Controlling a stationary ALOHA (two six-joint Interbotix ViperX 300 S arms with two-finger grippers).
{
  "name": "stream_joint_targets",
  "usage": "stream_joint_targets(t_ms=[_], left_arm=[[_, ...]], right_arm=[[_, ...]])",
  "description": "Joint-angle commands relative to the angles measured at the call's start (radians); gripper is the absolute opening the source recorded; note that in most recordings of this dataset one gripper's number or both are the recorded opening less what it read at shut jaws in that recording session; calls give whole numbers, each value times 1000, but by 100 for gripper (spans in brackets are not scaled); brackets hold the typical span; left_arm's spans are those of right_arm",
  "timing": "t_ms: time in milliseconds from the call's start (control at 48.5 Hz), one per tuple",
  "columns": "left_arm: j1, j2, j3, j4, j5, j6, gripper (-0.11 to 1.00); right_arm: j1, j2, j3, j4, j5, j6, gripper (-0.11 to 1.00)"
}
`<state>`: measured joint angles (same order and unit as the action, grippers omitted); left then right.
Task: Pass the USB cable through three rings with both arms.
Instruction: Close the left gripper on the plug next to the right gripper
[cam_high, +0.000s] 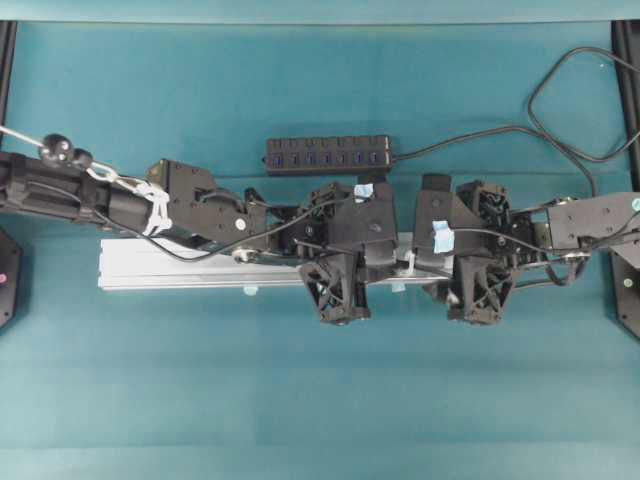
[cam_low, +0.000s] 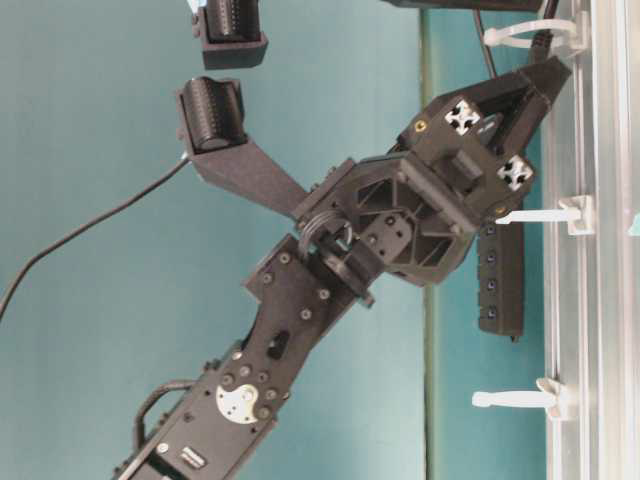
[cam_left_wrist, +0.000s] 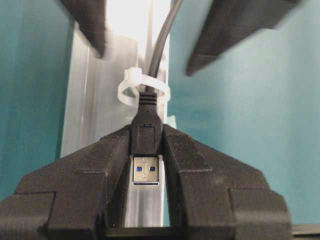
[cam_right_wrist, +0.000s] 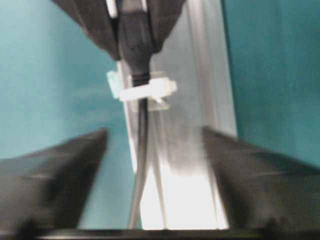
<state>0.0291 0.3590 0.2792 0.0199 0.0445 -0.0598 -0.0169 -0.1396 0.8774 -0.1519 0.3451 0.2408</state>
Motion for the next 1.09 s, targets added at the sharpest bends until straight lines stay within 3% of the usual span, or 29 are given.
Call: stream_joint_targets(t_ms=[0,82,268,515,948,1071], left_arm=[[2,-37,-6,2,12,0,22],[2,-55,-6,3,38,0,22],[3,-101,14,3,100,0,22],[3,-140,74,3,89,0,22],[2,-153,71,2,67,0,22],[-3,-155,71,3,67,0,22]], right_arm=[[2,-17,-14,0,8,9,67],[2,-35,-20,-2,12,8,80],[0,-94,-26,-3,12,8,79],[0,-137,-28,-3,-25,8,79],[0,-29,-98,-5,-87,2,75],[-2,6,-123,-5,-87,0,69]])
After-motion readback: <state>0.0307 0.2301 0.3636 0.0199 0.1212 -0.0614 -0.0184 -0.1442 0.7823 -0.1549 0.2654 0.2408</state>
